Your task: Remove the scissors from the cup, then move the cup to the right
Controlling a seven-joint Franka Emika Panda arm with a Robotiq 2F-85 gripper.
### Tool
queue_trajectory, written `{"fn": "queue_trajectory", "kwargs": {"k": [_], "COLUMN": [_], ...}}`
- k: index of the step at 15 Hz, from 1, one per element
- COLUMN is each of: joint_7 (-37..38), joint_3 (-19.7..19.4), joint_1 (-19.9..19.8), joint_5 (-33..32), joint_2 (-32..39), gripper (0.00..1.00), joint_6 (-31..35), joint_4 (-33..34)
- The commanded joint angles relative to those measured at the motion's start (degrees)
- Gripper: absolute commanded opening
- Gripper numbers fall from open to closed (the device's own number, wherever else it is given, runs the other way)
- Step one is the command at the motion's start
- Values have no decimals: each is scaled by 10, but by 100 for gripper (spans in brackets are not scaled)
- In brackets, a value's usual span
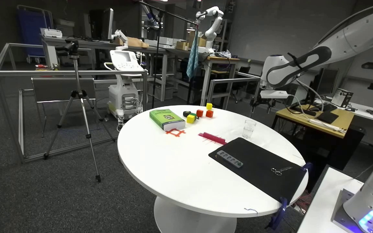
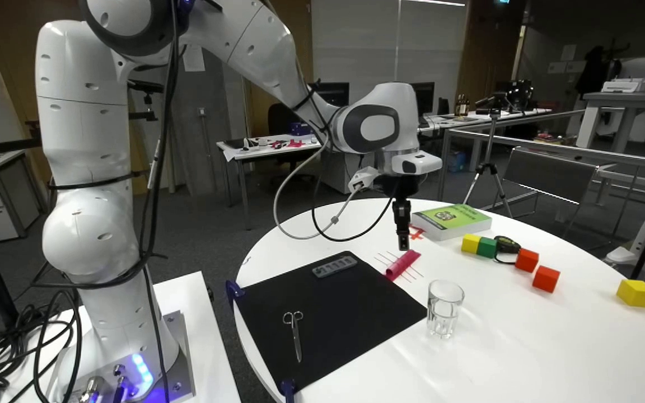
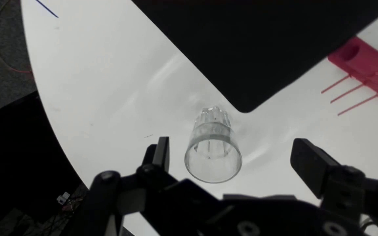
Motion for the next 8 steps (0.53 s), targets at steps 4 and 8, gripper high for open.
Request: {"fn": "queue_trajectory", "kwargs": {"k": [4, 8], "joint_7": [-109, -220], "joint_3": [71, 94], "joint_1": [-15, -11], "joint_5": [-65, 46], "joint_2": [-194, -296], "gripper": [100, 100], "joint_6": [2, 35], "joint_4": [-204, -301]}}
